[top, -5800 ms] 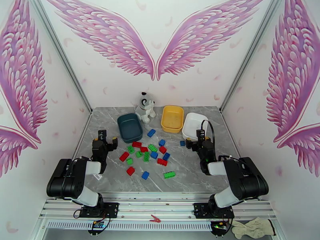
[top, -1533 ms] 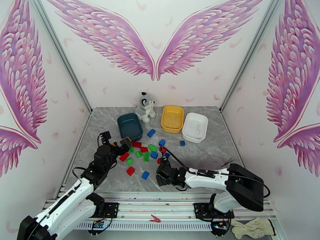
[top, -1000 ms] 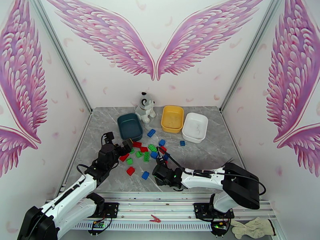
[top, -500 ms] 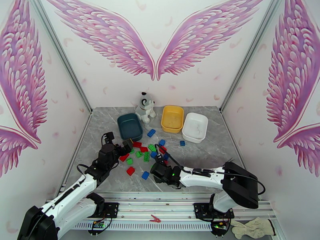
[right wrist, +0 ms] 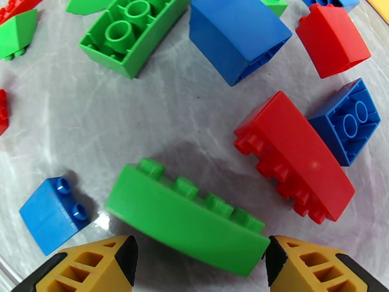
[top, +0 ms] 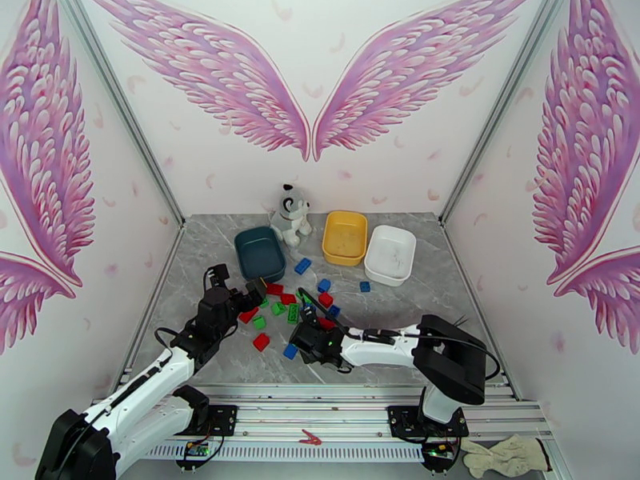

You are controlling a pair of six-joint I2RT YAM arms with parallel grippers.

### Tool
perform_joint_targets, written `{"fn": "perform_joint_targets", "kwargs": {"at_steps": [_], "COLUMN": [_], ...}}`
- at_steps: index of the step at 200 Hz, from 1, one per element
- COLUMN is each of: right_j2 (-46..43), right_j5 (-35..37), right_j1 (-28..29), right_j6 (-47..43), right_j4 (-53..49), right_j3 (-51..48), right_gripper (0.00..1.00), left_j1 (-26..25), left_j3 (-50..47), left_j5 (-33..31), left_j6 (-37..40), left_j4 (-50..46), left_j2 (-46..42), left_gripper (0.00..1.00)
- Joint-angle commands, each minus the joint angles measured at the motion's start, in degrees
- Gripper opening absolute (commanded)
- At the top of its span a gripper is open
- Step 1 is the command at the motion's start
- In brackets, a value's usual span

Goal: Sort the legos into containers by color

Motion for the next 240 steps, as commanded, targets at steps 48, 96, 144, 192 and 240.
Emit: {"fn": "perform_joint_targets", "kwargs": {"at_steps": [48, 96, 144, 192, 240], "right_j2": [4.00, 2.20, -3.50, -9.78, -14.28], "right_j5": [-5.89, -8.83, -10.49, -9.98, -10.51], "right_j1": [-7.64, -9.04, -9.03, -10.86, -23.50], "right_j6": [-3.53, -3.71, -3.41, -4.17, -5.36], "right_j4": [4.81, 5.65, 5.65, 3.76, 1.65], "right_j3": [2.76, 2.25, -0.39, -0.79, 0.37], "right_gripper": [0.67, 0.46, 0.23, 0.15, 0.10], "left_j1": [0.07, 0.13, 0.10, -1.55, -7.59], "left_j3": [1.24, 1.27, 2.46, 5.58, 9.94], "left_j5": [0.86, 0.99, 4.59, 13.36, 15.33], "left_j6": [-0.10, 0.03, 1.13, 2.91, 6.18], "left_j4": [0.19, 0.22, 0.43, 4.06, 5.11], "left_j2": [1.37, 1.44, 2.72, 8.98, 16.57], "left_gripper": [0.99, 0.99, 0.99, 0.99, 0.99]}}
